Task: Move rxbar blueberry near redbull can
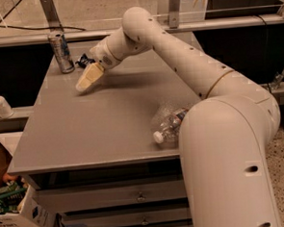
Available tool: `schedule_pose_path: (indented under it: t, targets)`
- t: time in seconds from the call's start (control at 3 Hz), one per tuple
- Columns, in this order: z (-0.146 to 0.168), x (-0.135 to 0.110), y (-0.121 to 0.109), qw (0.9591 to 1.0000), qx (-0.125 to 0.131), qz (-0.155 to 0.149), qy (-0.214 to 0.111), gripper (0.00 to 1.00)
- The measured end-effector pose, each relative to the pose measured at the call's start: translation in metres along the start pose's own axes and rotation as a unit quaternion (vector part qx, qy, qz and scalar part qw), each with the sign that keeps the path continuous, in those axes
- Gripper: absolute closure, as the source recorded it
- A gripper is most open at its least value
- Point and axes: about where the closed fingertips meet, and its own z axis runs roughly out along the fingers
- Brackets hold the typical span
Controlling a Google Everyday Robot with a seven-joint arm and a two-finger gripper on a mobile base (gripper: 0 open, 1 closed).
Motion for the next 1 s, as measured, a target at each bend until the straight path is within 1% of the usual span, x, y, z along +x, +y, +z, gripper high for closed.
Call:
schedule_pose_path:
  t: [0.33,0.67,1.0]
  targets:
    - [-0.005,-0.005,0.002,1.0000,0.002,0.000,-0.006,0.00]
    - [-0.026,-0.011,0.005,0.9996,0.015,0.005,-0.024,0.00]
    - [-0.064,-0.015,0.007,0.9979,0.043,0.014,-0.047,0.00]
